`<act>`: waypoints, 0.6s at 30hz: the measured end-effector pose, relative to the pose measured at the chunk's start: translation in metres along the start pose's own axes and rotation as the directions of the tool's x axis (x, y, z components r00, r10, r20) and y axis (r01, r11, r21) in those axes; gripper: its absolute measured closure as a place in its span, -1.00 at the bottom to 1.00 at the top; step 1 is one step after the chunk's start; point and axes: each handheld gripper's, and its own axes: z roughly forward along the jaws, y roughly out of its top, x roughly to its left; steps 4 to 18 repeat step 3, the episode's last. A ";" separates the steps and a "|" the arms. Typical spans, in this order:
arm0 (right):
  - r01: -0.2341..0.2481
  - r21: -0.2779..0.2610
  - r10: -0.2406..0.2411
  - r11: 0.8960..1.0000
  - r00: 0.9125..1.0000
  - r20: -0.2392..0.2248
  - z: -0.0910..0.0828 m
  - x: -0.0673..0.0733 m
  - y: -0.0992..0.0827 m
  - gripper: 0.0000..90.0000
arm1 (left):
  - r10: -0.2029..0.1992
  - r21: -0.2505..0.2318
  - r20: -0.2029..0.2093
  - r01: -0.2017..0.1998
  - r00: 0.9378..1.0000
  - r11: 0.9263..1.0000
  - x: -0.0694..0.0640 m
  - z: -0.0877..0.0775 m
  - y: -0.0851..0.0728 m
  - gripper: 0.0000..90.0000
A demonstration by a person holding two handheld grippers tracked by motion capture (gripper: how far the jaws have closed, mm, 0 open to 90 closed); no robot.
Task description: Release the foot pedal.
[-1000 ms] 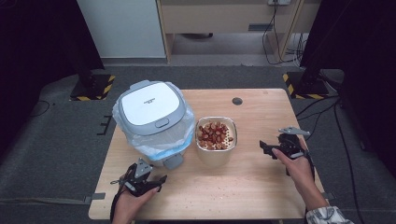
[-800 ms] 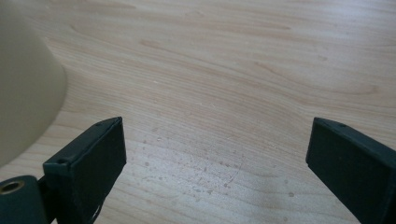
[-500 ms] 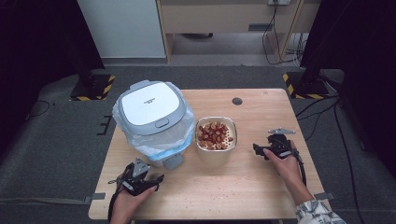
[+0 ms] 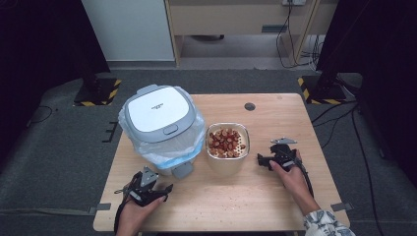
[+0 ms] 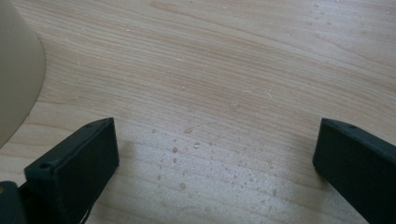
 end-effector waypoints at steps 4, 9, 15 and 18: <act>0.001 -0.002 -0.001 1.000 1.000 0.002 0.000 0.000 0.000 -0.98 | -0.001 -0.004 -0.001 0.001 1.000 1.000 0.000 0.000 0.000 -0.42; 0.001 -0.002 -0.001 1.000 1.000 0.002 0.000 0.000 0.000 -0.98 | -0.001 -0.004 -0.001 0.001 1.000 1.000 0.000 0.000 0.000 -0.42; 0.001 -0.002 -0.001 1.000 1.000 0.002 0.000 0.000 0.000 -0.98 | -0.001 -0.004 -0.001 0.001 1.000 1.000 0.000 0.000 0.000 -0.42; 0.001 -0.002 -0.001 1.000 1.000 0.002 0.000 0.000 0.000 -0.98 | -0.001 -0.004 -0.001 0.001 1.000 1.000 0.000 0.000 0.000 -0.42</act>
